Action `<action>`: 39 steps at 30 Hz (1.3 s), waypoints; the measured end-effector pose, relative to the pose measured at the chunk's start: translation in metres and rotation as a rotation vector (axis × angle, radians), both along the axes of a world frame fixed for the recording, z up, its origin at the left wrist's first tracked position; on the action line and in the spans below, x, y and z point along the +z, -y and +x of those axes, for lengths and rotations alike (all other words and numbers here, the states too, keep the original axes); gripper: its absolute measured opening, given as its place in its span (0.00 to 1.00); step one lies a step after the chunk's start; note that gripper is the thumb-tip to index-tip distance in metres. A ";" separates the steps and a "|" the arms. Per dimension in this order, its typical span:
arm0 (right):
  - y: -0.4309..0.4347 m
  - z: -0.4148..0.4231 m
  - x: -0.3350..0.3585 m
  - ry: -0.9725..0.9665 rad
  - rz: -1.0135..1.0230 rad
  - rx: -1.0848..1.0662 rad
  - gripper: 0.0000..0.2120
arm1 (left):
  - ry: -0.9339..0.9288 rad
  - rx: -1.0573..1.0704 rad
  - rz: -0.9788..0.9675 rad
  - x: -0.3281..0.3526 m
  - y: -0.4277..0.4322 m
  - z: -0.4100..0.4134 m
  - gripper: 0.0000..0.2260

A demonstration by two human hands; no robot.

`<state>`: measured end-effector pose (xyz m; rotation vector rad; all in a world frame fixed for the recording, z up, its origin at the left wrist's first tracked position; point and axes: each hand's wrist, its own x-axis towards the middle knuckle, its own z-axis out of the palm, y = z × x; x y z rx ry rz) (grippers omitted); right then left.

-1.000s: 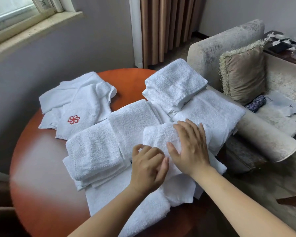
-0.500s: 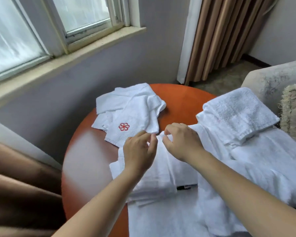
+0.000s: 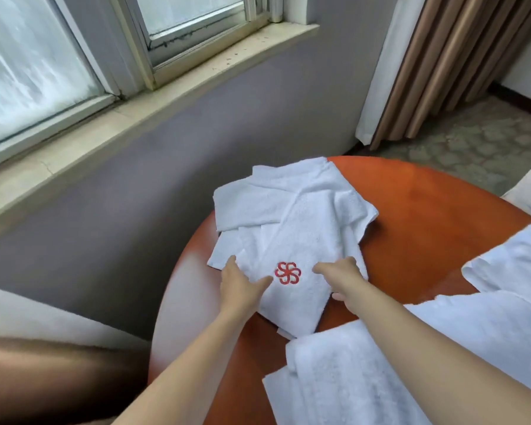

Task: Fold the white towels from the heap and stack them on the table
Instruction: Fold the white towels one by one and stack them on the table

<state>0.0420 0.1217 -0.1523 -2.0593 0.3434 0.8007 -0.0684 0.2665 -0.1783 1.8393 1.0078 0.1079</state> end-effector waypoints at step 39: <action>-0.052 0.101 0.030 -0.052 1.151 -0.556 0.21 | 0.540 -0.602 1.284 0.010 -0.127 0.034 0.19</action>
